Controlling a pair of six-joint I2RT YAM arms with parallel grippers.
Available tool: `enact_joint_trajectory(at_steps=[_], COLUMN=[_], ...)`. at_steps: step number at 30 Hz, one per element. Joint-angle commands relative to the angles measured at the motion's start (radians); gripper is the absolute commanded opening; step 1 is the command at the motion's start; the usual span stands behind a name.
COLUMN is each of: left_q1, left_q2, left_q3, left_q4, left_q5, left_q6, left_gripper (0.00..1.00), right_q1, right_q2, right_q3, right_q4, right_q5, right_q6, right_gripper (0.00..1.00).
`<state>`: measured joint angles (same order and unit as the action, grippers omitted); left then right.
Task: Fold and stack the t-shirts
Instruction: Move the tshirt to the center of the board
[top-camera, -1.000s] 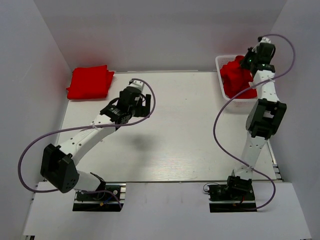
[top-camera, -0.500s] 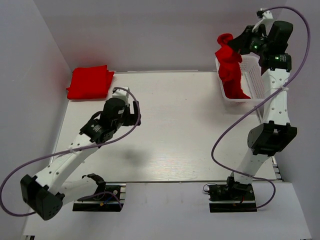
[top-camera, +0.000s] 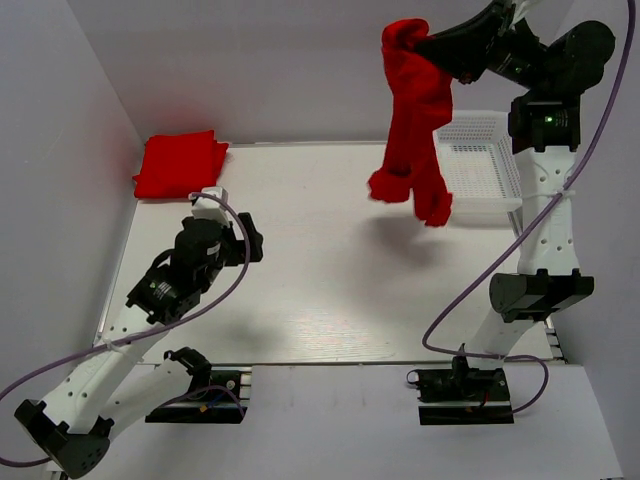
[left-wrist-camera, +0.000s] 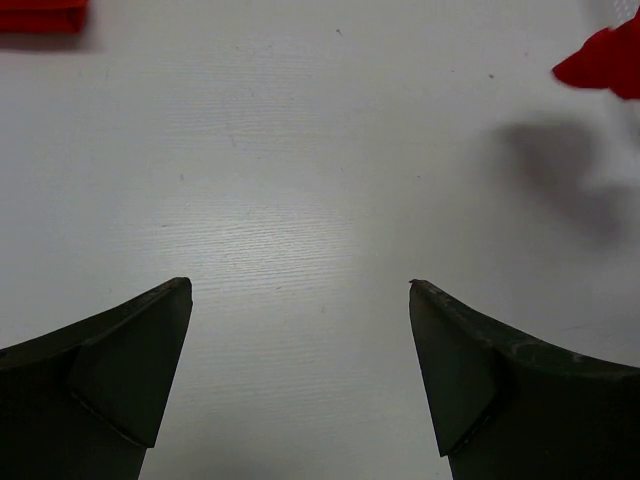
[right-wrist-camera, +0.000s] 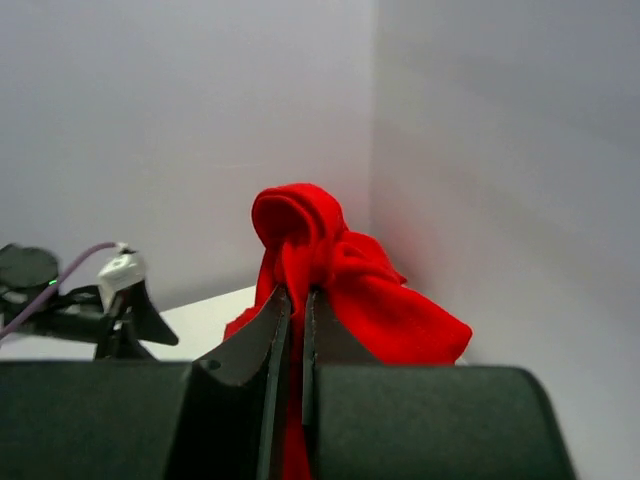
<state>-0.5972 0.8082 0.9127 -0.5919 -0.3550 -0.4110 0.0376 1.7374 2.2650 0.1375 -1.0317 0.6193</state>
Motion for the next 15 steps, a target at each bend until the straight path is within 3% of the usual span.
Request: enact_joint_trajectory(at_steps=[1, 8, 12, 13, 15], left_q1=[0.005, 0.005, 0.005, 0.005, 0.005], left_q2=[-0.024, -0.060, -0.081, -0.092, -0.092], left_q3=[0.012, 0.025, 0.015, 0.015, 0.015], left_q4=[-0.052, -0.138, -0.158, -0.180, -0.193], left_q5=[-0.033, -0.065, -0.075, -0.075, -0.084], left_q6=[-0.020, -0.057, -0.080, -0.080, -0.103], left_gripper=[1.00, 1.00, 1.00, 1.00, 1.00], right_q1=[0.051, 0.123, 0.192, 0.232, 0.264], right_q2=[0.005, -0.047, -0.058, -0.061, -0.093], right_q3=[0.050, -0.088, -0.267, -0.301, -0.496], right_q4=[0.180, -0.039, -0.131, -0.218, -0.239], right_q5=[-0.067, 0.045, 0.048, 0.047, 0.068], right_q6=[0.049, -0.220, -0.383, -0.413, -0.511], right_gripper=[0.00, 0.00, 0.00, 0.00, 0.00])
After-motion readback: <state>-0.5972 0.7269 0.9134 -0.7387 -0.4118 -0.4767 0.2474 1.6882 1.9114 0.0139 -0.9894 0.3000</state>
